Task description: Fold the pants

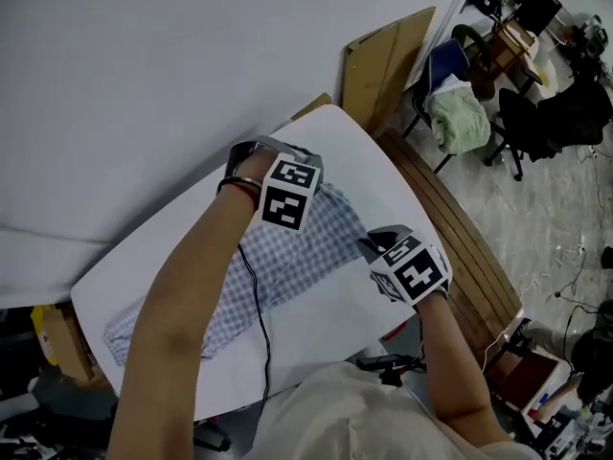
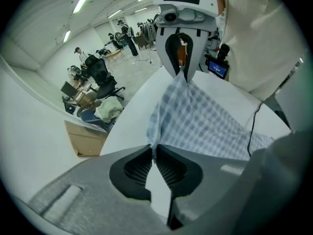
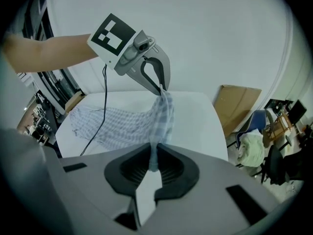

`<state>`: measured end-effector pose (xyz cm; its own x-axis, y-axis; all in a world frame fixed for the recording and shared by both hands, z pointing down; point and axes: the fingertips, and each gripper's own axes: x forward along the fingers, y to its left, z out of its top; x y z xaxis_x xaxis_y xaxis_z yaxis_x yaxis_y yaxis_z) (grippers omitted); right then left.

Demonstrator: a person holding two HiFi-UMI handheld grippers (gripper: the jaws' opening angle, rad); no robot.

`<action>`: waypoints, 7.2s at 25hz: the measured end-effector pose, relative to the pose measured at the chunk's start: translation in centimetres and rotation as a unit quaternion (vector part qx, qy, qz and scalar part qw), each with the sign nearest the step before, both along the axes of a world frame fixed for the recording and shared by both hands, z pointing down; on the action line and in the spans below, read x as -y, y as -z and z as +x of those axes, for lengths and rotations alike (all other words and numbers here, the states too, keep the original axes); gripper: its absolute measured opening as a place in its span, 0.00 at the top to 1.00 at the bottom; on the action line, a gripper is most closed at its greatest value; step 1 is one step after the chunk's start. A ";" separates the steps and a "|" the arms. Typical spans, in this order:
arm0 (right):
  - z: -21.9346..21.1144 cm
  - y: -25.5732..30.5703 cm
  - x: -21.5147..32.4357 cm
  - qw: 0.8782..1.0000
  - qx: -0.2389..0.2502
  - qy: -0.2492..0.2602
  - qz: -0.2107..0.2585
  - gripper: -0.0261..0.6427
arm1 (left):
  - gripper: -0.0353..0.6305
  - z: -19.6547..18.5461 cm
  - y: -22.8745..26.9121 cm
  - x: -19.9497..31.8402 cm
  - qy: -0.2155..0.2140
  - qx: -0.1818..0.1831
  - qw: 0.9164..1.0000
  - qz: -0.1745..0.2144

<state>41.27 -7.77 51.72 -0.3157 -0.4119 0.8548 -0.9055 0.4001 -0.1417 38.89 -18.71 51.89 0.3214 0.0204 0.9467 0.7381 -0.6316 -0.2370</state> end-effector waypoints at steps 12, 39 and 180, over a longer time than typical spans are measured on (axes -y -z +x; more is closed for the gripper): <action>-11.9 6.8 1.1 0.991 0.038 0.122 0.035 0.90 | 0.90 -12.3 5.9 0.8 0.101 -0.039 0.994 0.018; -46.3 12.6 -7.0 0.913 0.140 0.383 0.020 0.90 | 0.90 -44.9 11.9 -6.2 0.290 -0.065 0.955 0.014; -63.3 1.6 2.0 0.661 0.008 0.732 0.166 0.94 | 0.88 -59.5 -0.5 -19.8 0.859 -0.395 0.245 -0.213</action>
<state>-22.01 -9.81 50.09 -0.5916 0.1810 0.7856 0.4865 0.8572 0.1688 -20.57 1.07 52.42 0.2810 -0.7454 0.6044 -0.8750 0.0597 0.4805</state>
